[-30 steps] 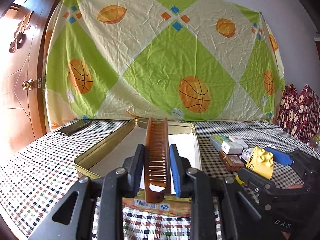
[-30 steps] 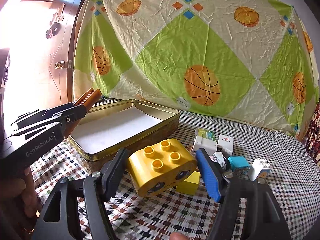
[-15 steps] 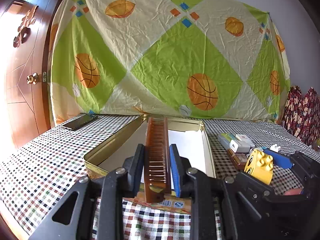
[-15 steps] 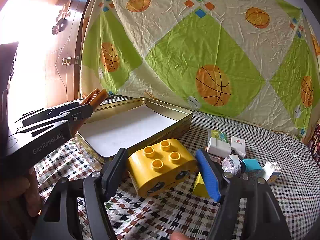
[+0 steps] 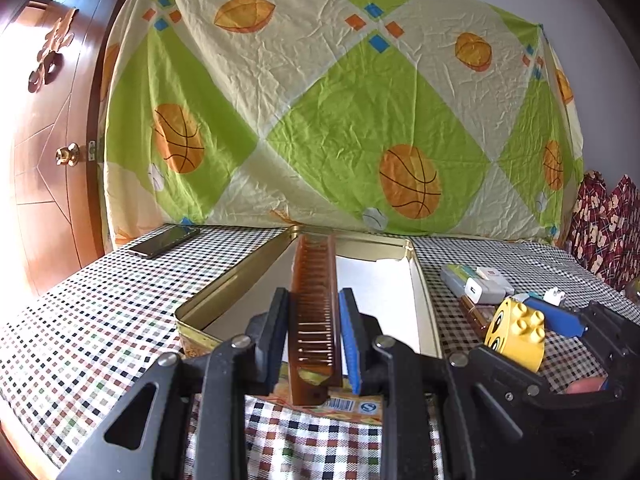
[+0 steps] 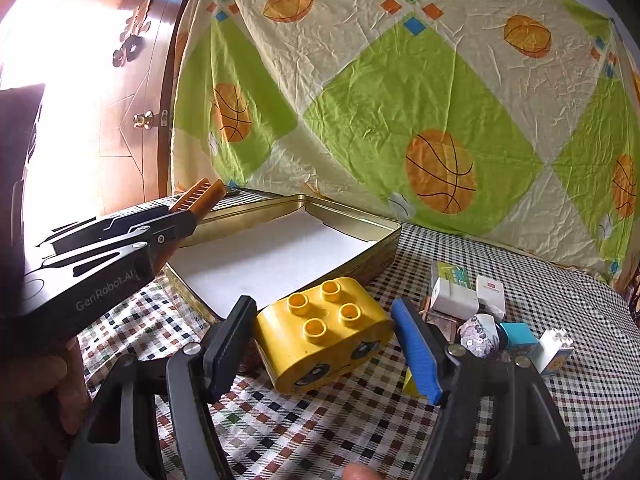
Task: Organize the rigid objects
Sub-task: 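Lower the comb into the tin with the left tool while the right tool brings the brick over, then open the left tool to release the comb while the right tool drops the yellow brick into the tin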
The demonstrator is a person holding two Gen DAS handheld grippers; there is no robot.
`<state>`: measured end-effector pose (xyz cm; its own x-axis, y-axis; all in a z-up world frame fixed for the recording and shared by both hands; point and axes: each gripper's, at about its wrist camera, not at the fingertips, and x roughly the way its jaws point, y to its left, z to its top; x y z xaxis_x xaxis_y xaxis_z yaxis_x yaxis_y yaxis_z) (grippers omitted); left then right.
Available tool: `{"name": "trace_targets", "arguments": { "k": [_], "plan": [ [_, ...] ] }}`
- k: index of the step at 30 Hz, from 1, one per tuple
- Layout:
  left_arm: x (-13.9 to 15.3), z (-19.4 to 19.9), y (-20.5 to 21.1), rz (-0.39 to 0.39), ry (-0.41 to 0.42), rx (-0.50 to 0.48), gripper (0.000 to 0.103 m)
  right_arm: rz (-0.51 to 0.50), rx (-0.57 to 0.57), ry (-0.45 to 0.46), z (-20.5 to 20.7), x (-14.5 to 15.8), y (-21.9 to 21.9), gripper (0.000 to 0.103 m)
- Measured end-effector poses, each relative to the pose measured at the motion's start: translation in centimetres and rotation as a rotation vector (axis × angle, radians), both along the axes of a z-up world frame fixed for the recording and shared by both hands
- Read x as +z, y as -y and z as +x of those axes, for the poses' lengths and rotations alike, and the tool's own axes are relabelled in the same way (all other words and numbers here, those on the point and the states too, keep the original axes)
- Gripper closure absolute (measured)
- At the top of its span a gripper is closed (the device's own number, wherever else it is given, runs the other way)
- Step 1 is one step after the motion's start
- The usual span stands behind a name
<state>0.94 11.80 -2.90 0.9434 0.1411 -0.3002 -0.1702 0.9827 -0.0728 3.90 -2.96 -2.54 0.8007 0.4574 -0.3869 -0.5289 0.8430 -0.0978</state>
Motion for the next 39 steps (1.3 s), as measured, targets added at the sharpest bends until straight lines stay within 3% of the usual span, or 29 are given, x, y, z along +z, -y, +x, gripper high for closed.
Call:
{"name": "trace_targets", "arguments": {
  "k": [15, 28, 39],
  "plan": [
    [0.2, 2.1, -1.5, -0.029, -0.099, -0.047, 0.079, -0.003, 0.032, -0.002, 1.1, 1.7, -0.7, 0.031],
    [1.6, 4.9, -1.2, 0.065, -0.156, -0.055, 0.079, -0.015, 0.041, -0.016, 5.3, 4.1, -2.3, 0.031],
    [1.8, 8.1, -2.3, 0.041, -0.256, -0.084, 0.079, -0.040, 0.056, -0.079, 9.5, 4.5, -5.1, 0.031]
  ]
}}
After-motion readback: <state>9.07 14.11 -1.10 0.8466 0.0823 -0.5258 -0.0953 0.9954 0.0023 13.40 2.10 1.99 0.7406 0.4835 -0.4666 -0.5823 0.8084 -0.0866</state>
